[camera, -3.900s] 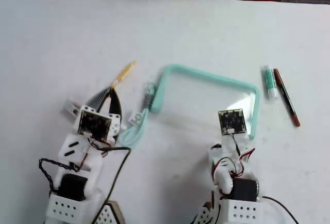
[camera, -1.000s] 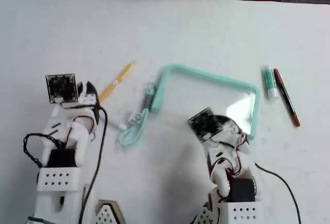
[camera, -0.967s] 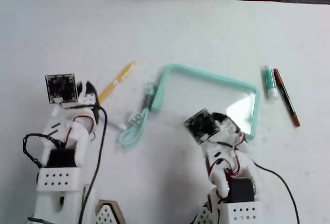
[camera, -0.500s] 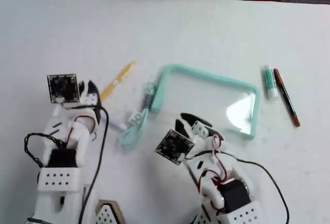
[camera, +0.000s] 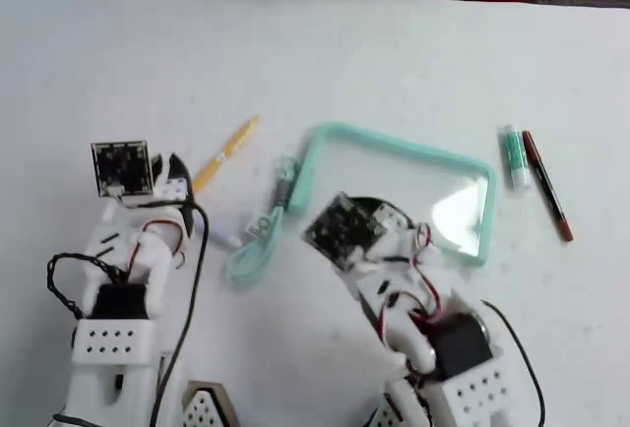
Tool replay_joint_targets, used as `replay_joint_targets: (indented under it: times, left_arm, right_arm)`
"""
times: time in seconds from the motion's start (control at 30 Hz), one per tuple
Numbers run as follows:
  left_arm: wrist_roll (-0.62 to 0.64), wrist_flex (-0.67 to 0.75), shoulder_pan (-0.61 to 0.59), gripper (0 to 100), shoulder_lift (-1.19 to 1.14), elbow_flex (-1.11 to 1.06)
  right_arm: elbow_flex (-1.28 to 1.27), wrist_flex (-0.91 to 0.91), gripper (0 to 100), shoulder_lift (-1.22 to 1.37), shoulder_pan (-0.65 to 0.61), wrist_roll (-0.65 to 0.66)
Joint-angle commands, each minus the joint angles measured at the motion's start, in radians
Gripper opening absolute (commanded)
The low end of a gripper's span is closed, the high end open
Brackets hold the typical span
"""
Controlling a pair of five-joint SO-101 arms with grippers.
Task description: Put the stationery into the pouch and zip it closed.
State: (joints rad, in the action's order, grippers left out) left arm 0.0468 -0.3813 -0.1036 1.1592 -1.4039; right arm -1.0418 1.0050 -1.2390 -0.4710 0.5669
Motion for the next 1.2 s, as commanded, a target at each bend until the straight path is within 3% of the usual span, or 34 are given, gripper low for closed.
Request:
replay_joint_targets:
  times: [0.0,0.43,0.57,0.7,0.87,1.1,1.17]
  left_arm:
    - [0.006,0.025,0.008,8,-0.005,0.031]
    - [0.008,0.060,-0.061,8,-0.004,0.028]
    - [0.009,0.087,-0.131,8,-0.004,0.029]
    - [0.015,0.133,-0.234,8,-0.005,0.028]
    - [0.015,0.137,-0.260,8,-0.005,0.015]
    - [0.015,0.232,-0.262,8,-0.005,-0.026]
    - [0.012,0.235,-0.268,8,-0.005,-0.026]
  right_arm:
    - [0.196,0.087,6.6,0.262,-0.068,-0.015]
    - [0.488,0.136,7.1,0.791,-0.343,-0.008]
    - [0.508,0.102,7.1,0.878,-0.363,-0.006]
    - [0.506,0.059,7.1,0.975,-0.363,0.092]
    - [0.506,0.030,7.2,1.092,-0.364,0.163]
    - [0.505,-0.013,27.6,1.173,-0.392,0.226]
    - [0.505,-0.047,27.8,1.190,-0.398,0.235]
